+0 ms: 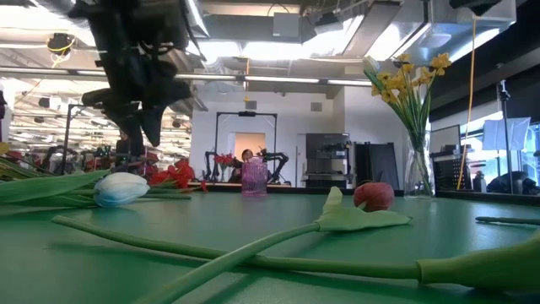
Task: Sort flowers into vase by color
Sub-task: Put the top red flowers into the pink vase
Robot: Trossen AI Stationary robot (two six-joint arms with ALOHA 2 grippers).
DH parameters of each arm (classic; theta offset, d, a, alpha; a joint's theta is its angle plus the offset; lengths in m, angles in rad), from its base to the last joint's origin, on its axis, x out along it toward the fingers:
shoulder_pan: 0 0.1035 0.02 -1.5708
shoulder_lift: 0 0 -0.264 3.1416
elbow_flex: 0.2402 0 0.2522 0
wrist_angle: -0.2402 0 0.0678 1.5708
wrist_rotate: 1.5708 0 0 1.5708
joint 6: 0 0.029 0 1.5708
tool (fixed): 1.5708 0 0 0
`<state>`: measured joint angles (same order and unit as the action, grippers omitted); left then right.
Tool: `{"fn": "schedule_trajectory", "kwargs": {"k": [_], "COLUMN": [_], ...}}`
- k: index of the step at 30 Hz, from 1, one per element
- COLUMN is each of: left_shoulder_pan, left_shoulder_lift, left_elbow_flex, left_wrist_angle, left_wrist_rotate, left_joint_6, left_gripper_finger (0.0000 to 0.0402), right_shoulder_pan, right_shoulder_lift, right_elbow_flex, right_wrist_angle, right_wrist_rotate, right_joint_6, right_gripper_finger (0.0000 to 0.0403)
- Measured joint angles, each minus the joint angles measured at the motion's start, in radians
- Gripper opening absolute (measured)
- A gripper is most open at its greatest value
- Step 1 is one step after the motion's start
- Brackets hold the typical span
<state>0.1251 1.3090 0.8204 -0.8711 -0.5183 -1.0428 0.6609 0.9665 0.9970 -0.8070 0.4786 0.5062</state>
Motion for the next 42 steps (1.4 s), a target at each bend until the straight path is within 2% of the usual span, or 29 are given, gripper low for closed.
{"fn": "schedule_trajectory", "kwargs": {"k": [4,10,15,29,34,42], "left_shoulder_pan": [0.075,0.123,0.146,0.229,0.264,0.337], "left_shoulder_lift": [0.0,0.0,0.022,0.214,0.262,0.315], "left_elbow_flex": [0.0,0.0,0.0,0.0,0.0,0.001], "left_wrist_angle": [0.004,0.004,0.004,0.081,0.135,0.135], "left_wrist_rotate": [0.06,0.07,0.088,0.105,0.142,0.178], "left_joint_6": [0.033,0.092,0.108,0.151,0.208,0.217], "left_gripper_finger": [0.0167,0.0167,0.0167,0.0167,0.0167,0.0167], "right_shoulder_pan": [0.061,0.134,0.152,0.151,0.151,0.15], "right_shoulder_lift": [0.0,0.0,0.0,0.0,0.0,0.0], "right_elbow_flex": [-0.005,-0.051,-0.095,-0.143,-0.143,-0.143], "right_wrist_angle": [-0.063,-0.085,-0.085,-0.079,-0.054,-0.055], "right_wrist_rotate": [0.05,0.071,0.091,0.114,0.114,0.129], "right_joint_6": [0.125,0.24,0.298,0.305,0.305,0.301], "right_gripper_finger": [0.0202,0.0202,0.0202,0.0202,0.0202,0.0202]}}
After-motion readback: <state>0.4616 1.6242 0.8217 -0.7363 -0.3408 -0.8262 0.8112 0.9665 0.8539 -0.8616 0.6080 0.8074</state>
